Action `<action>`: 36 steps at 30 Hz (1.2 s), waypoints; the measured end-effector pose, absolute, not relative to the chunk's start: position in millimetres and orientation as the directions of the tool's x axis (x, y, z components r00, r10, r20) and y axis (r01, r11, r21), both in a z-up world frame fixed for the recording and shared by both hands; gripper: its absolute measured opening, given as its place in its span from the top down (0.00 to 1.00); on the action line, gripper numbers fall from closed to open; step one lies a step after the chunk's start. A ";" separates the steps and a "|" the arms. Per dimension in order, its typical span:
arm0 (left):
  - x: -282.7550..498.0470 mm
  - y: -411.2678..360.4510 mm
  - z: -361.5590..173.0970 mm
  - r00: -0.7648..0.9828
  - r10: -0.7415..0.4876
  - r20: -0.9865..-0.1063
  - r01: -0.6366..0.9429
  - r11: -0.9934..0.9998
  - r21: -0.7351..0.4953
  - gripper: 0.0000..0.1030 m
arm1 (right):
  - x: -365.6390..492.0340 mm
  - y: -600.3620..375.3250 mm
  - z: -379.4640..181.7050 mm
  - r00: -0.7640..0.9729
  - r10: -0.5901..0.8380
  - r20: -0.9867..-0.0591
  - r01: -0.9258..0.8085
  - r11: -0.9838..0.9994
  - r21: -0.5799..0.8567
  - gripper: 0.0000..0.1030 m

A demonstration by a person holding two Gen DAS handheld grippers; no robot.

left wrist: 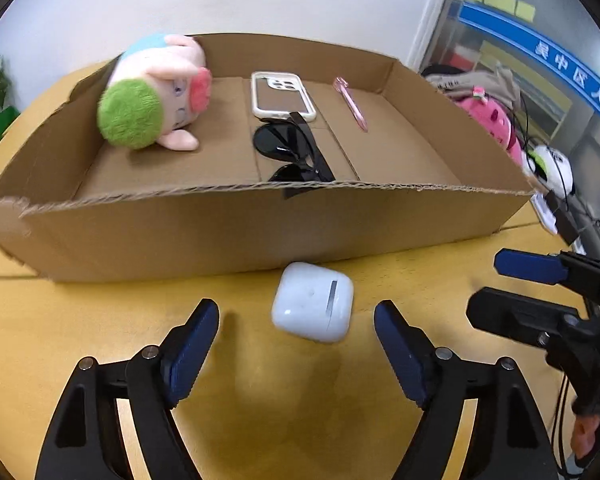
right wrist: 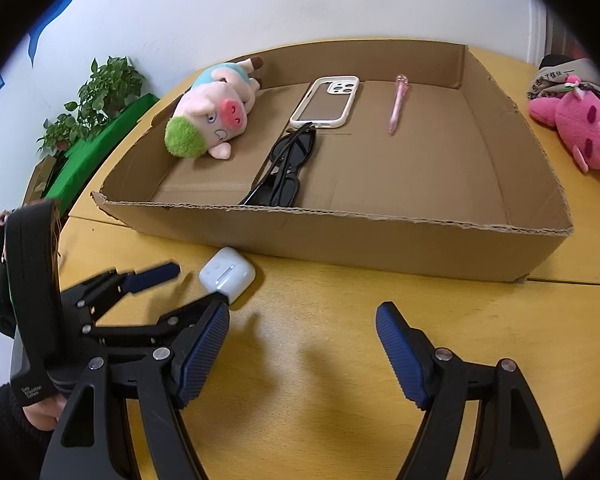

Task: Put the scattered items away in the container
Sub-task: 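Move the left gripper toward the white earbud case on the table, then close the left gripper on the earbud case and lift it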

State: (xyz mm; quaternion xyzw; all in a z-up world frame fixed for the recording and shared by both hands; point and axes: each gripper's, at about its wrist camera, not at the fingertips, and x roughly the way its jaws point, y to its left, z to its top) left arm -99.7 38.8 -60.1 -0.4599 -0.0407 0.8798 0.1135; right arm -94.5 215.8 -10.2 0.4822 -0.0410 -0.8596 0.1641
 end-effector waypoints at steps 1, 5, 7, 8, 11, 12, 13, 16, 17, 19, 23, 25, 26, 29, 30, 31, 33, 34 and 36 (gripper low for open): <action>-103.3 41.3 -62.5 -0.535 0.238 -0.811 -0.168 -0.970 -0.175 0.21 | -94.2 215.4 -9.9 -0.482 -0.321 -0.816 0.243 -0.943 0.227 0.26; -100.6 47.5 -67.8 -0.537 0.231 -0.811 -0.199 -0.969 -0.145 0.45 | -94.8 216.1 -10.2 -0.478 -0.319 -0.818 0.240 -0.944 0.228 0.26; -96.5 48.2 -67.9 -0.536 0.231 -0.812 -0.224 -0.966 -0.127 0.54 | -95.2 218.5 -11.7 -0.474 -0.319 -0.821 0.233 -0.944 0.232 0.26; -93.8 46.9 -67.5 -0.531 0.243 -0.812 -0.235 -0.963 -0.135 0.54 | -95.4 219.7 -13.3 -0.468 -0.323 -0.823 0.231 -0.943 0.239 0.26; -83.0 43.5 -67.6 -0.529 0.259 -0.808 -0.270 -0.954 -0.130 0.54 | -96.2 218.9 -18.4 -0.440 -0.349 -0.827 0.250 -0.933 0.260 0.26; -79.2 42.9 -67.5 -0.528 0.263 -0.808 -0.283 -0.951 -0.124 0.54 | -96.4 216.5 -19.6 -0.432 -0.354 -0.830 0.261 -0.929 0.261 0.26; -75.4 42.2 -67.3 -0.521 0.273 -0.809 -0.302 -0.945 -0.125 0.54 | -96.9 213.5 -20.9 -0.422 -0.364 -0.830 0.275 -0.924 0.265 0.26; -63.5 42.1 -66.2 -0.497 0.306 -0.812 -0.369 -0.921 -0.121 0.54 | -96.8 203.0 -25.4 -0.373 -0.422 -0.826 0.322 -0.894 0.311 0.26; -58.5 42.4 -66.1 -0.490 0.321 -0.811 -0.397 -0.910 -0.120 0.54 | -97.0 198.7 -27.6 -0.353 -0.440 -0.826 0.342 -0.882 0.324 0.26; -50.2 43.6 -65.9 -0.480 0.339 -0.809 -0.436 -0.892 -0.115 0.54 | -95.5 186.3 -32.8 -0.302 -0.469 -0.830 0.391 -0.855 0.341 0.26; -36.5 51.4 -66.4 -0.485 0.339 -0.806 -0.481 -0.873 -0.078 0.54 | -88.7 162.3 -44.0 -0.222 -0.486 -0.845 0.476 -0.810 0.341 0.26; -33.9 54.8 -65.7 -0.481 0.341 -0.807 -0.483 -0.872 -0.081 0.54 | -87.7 155.4 -48.0 -0.197 -0.493 -0.848 0.492 -0.797 0.350 0.27; -33.4 55.1 -65.0 -0.479 0.349 -0.806 -0.482 -0.871 -0.091 0.54 | -87.4 152.7 -50.1 -0.189 -0.491 -0.851 0.495 -0.796 0.349 0.27; -29.9 59.3 -61.5 -0.485 0.364 -0.795 -0.491 -0.866 -0.097 0.54 | -85.8 150.6 -51.0 -0.183 -0.481 -0.858 0.502 -0.796 0.339 0.42; -29.0 61.0 -60.3 -0.489 0.361 -0.794 -0.493 -0.865 -0.089 0.54 | -85.4 150.9 -51.3 -0.175 -0.484 -0.857 0.501 -0.793 0.346 0.52; -28.8 62.3 -58.9 -0.491 0.360 -0.793 -0.494 -0.865 -0.087 0.54 | -85.7 151.7 -51.0 -0.181 -0.476 -0.861 0.498 -0.799 0.337 0.57; -28.7 62.5 -54.5 -0.497 0.367 -0.786 -0.495 -0.864 -0.091 0.54 | -86.1 156.4 -48.7 -0.190 -0.469 -0.863 0.491 -0.806 0.330 0.57; -28.2 63.3 -50.8 -0.504 0.369 -0.781 -0.497 -0.864 -0.087 0.54 | -85.9 158.3 -46.7 -0.194 -0.473 -0.860 0.489 -0.806 0.333 0.57; -26.9 64.4 -45.4 -0.519 0.365 -0.773 -0.498 -0.864 -0.073 0.54 | -86.1 161.7 -40.7 -0.210 -0.477 -0.853 0.488 -0.807 0.331 0.57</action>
